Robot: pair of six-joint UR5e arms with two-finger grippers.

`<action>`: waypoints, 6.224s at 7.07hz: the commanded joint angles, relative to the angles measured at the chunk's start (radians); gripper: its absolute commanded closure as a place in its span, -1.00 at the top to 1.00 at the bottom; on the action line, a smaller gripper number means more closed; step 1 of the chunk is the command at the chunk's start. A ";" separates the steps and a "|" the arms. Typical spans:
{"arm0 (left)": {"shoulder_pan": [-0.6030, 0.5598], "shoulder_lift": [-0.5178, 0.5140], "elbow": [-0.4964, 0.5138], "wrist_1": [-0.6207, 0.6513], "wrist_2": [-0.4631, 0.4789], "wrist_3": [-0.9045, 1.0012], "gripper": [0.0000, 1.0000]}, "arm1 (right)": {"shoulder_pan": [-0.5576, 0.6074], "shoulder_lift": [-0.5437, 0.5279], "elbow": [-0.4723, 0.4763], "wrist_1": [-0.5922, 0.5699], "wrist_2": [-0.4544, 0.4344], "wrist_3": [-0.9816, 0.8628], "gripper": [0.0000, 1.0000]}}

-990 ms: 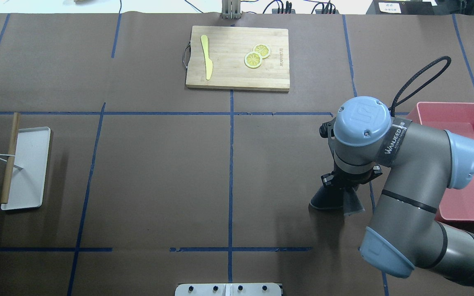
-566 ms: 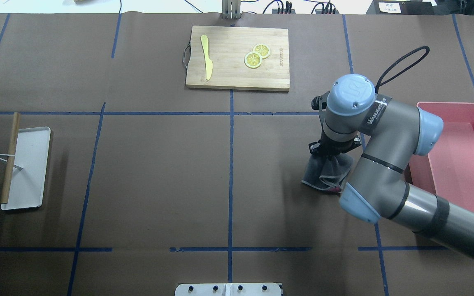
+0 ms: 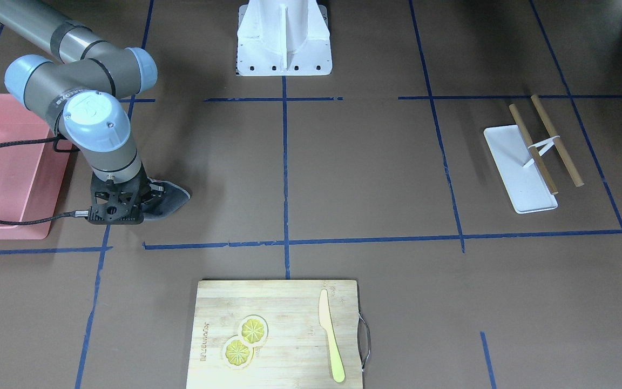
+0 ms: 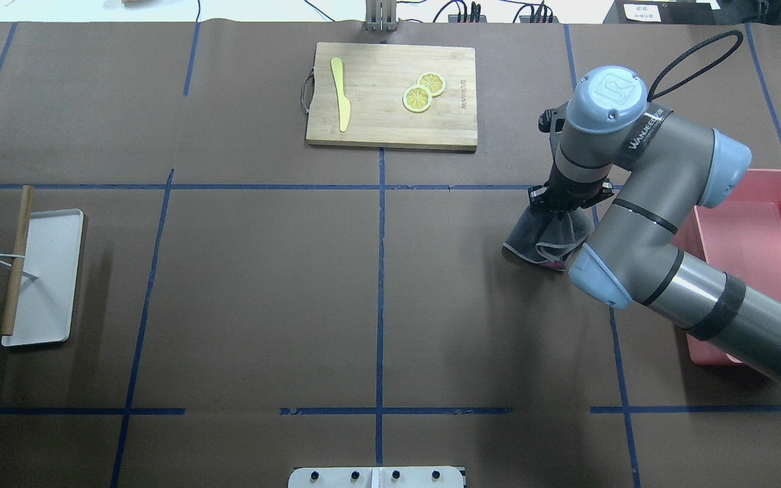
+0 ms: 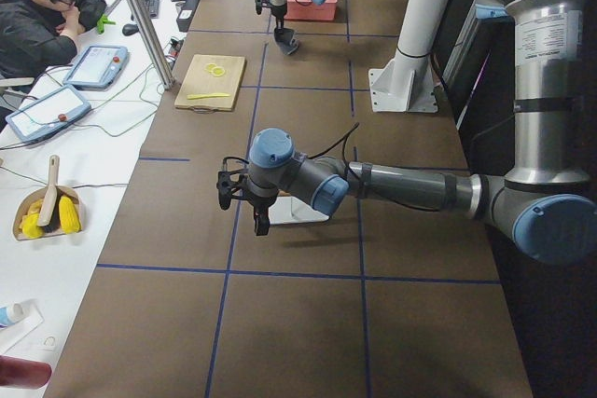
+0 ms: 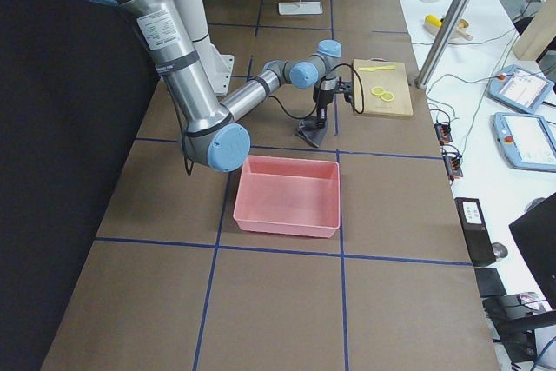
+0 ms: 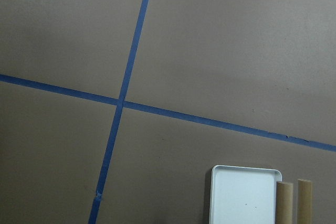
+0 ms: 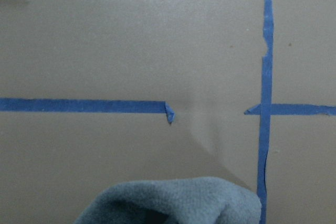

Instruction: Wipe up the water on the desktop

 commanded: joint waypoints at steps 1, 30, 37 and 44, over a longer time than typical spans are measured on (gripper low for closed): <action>0.001 0.020 0.000 0.000 0.000 0.003 1.00 | 0.004 0.030 -0.018 0.001 0.017 0.001 -1.00; -0.010 0.027 -0.029 0.274 0.034 0.388 1.00 | 0.491 -0.355 0.693 -0.656 0.299 -0.627 -1.00; -0.010 0.029 -0.008 0.271 0.034 0.391 1.00 | 0.561 -0.481 0.464 -0.393 0.376 -0.776 0.99; -0.068 0.015 0.031 0.401 0.025 0.605 1.00 | 0.670 -0.617 0.286 0.046 0.379 -0.795 1.00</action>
